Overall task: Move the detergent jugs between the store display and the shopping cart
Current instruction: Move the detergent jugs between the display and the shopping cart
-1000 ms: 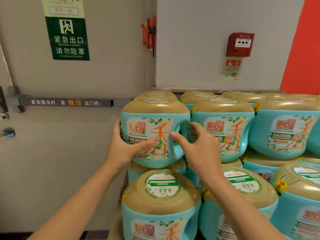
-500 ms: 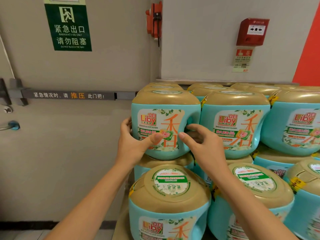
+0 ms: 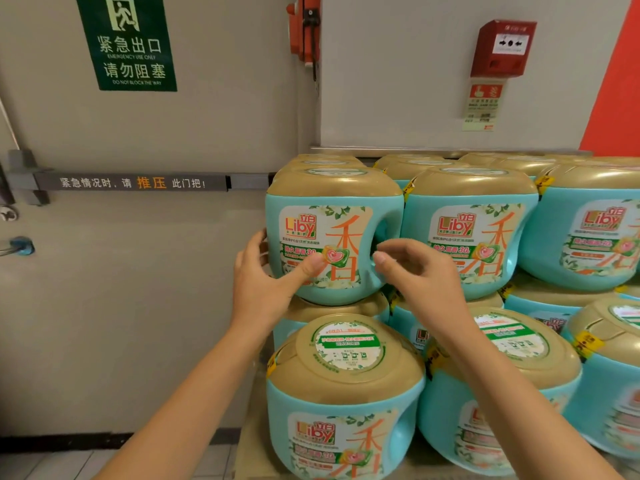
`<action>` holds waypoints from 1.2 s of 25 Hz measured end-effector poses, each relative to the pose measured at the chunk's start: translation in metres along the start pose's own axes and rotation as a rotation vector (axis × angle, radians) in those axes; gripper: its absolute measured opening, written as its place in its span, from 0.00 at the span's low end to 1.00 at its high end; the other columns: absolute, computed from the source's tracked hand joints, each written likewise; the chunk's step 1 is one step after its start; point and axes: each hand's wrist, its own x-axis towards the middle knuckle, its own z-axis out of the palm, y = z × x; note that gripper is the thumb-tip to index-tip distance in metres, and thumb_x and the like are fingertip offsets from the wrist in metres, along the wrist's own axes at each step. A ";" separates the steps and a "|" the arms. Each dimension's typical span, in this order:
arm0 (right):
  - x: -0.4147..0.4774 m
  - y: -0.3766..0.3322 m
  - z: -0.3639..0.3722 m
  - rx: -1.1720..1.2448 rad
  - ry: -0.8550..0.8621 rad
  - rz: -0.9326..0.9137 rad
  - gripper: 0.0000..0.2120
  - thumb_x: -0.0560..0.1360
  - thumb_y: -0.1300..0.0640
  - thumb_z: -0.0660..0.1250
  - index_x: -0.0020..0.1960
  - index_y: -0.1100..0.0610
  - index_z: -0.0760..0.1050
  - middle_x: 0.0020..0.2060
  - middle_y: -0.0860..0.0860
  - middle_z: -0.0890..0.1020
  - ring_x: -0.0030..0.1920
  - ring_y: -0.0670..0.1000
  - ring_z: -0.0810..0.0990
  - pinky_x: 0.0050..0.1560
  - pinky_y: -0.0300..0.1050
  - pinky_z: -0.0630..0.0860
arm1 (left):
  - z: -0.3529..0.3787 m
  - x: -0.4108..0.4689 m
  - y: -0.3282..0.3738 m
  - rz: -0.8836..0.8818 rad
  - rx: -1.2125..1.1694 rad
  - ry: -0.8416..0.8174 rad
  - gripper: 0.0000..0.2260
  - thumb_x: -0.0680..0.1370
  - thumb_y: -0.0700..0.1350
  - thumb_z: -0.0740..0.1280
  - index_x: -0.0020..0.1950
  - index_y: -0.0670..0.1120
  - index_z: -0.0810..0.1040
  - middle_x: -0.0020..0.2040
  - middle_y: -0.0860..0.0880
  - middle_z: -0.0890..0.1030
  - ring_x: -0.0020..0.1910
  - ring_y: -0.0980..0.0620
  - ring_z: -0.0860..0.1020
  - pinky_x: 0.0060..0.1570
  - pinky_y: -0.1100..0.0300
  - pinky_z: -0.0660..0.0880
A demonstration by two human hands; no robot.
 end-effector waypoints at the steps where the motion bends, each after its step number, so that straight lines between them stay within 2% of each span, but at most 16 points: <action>1: -0.005 -0.002 -0.007 0.073 0.031 0.007 0.05 0.76 0.58 0.69 0.50 0.52 0.81 0.43 0.50 0.85 0.43 0.45 0.84 0.45 0.39 0.81 | -0.003 -0.003 -0.001 -0.010 -0.044 0.026 0.37 0.67 0.59 0.76 0.72 0.50 0.68 0.67 0.51 0.72 0.62 0.57 0.74 0.58 0.60 0.74; 3: -0.019 -0.003 -0.023 0.196 0.105 0.017 0.05 0.76 0.61 0.68 0.50 0.53 0.80 0.41 0.53 0.85 0.37 0.47 0.84 0.38 0.36 0.79 | -0.013 -0.011 -0.001 0.008 -0.159 0.107 0.21 0.74 0.45 0.73 0.65 0.49 0.72 0.60 0.51 0.75 0.52 0.63 0.77 0.49 0.69 0.74; 5: -0.044 -0.002 -0.043 0.263 0.181 0.038 0.05 0.77 0.62 0.67 0.50 0.55 0.80 0.38 0.53 0.85 0.32 0.46 0.81 0.34 0.35 0.76 | -0.022 -0.027 0.001 0.002 -0.280 0.137 0.13 0.77 0.37 0.68 0.58 0.49 0.74 0.50 0.54 0.75 0.41 0.66 0.77 0.42 0.71 0.74; 8: -0.093 -0.002 -0.077 0.302 0.266 0.040 0.07 0.77 0.62 0.66 0.46 0.52 0.81 0.34 0.53 0.84 0.30 0.45 0.77 0.32 0.34 0.73 | -0.031 -0.069 0.016 0.005 -0.361 0.110 0.10 0.78 0.36 0.66 0.51 0.52 0.77 0.41 0.56 0.76 0.38 0.64 0.76 0.37 0.73 0.73; 10: -0.128 -0.003 -0.100 0.273 0.258 0.032 0.05 0.76 0.58 0.67 0.46 0.51 0.81 0.34 0.53 0.83 0.30 0.45 0.77 0.32 0.35 0.74 | -0.029 -0.108 0.028 0.018 -0.369 0.049 0.10 0.78 0.36 0.66 0.50 0.52 0.78 0.38 0.58 0.77 0.36 0.66 0.76 0.35 0.73 0.73; 12: -0.163 0.001 -0.125 0.265 0.258 0.047 0.05 0.73 0.55 0.67 0.46 0.50 0.82 0.34 0.53 0.83 0.30 0.45 0.77 0.33 0.35 0.75 | -0.022 -0.151 0.036 0.017 -0.375 -0.025 0.10 0.77 0.36 0.66 0.50 0.52 0.78 0.36 0.60 0.79 0.37 0.66 0.77 0.35 0.73 0.74; 14: -0.203 0.013 -0.153 0.223 0.295 0.105 0.04 0.74 0.58 0.67 0.46 0.53 0.81 0.33 0.54 0.83 0.29 0.46 0.76 0.32 0.34 0.74 | -0.009 -0.197 0.035 -0.054 -0.405 -0.090 0.09 0.77 0.37 0.66 0.50 0.51 0.79 0.37 0.61 0.80 0.38 0.66 0.78 0.36 0.73 0.75; 17: -0.290 0.039 -0.207 0.142 0.365 0.302 0.06 0.76 0.66 0.66 0.47 0.59 0.80 0.30 0.53 0.81 0.27 0.47 0.73 0.28 0.33 0.71 | 0.026 -0.279 0.022 -0.247 -0.332 -0.228 0.08 0.78 0.38 0.67 0.50 0.51 0.80 0.38 0.56 0.79 0.38 0.63 0.78 0.37 0.73 0.75; 20: -0.391 0.057 -0.261 0.086 0.448 0.543 0.06 0.76 0.66 0.65 0.47 0.59 0.80 0.29 0.53 0.80 0.27 0.46 0.72 0.26 0.33 0.69 | 0.069 -0.363 0.005 -0.470 -0.196 -0.442 0.06 0.78 0.40 0.67 0.50 0.50 0.80 0.40 0.51 0.80 0.36 0.62 0.78 0.38 0.71 0.74; 23: -0.473 0.062 -0.304 0.050 0.584 0.734 0.05 0.76 0.66 0.66 0.47 0.59 0.80 0.29 0.53 0.81 0.27 0.46 0.72 0.27 0.34 0.69 | 0.108 -0.435 -0.007 -0.612 -0.129 -0.690 0.05 0.78 0.42 0.68 0.50 0.50 0.81 0.42 0.52 0.84 0.38 0.62 0.80 0.40 0.65 0.73; 27: -0.541 0.060 -0.354 -0.026 0.704 0.868 0.06 0.76 0.65 0.66 0.46 0.58 0.80 0.29 0.53 0.81 0.26 0.46 0.72 0.27 0.34 0.69 | 0.172 -0.496 -0.008 -0.631 -0.090 -0.919 0.06 0.78 0.41 0.67 0.48 0.50 0.82 0.41 0.54 0.85 0.43 0.57 0.82 0.42 0.63 0.74; 30: -0.570 0.065 -0.392 -0.071 0.800 0.955 0.05 0.76 0.63 0.66 0.46 0.57 0.80 0.31 0.53 0.82 0.28 0.45 0.74 0.28 0.35 0.70 | 0.234 -0.524 0.000 -0.613 -0.067 -1.075 0.06 0.78 0.39 0.68 0.48 0.49 0.82 0.42 0.51 0.85 0.43 0.55 0.81 0.41 0.64 0.74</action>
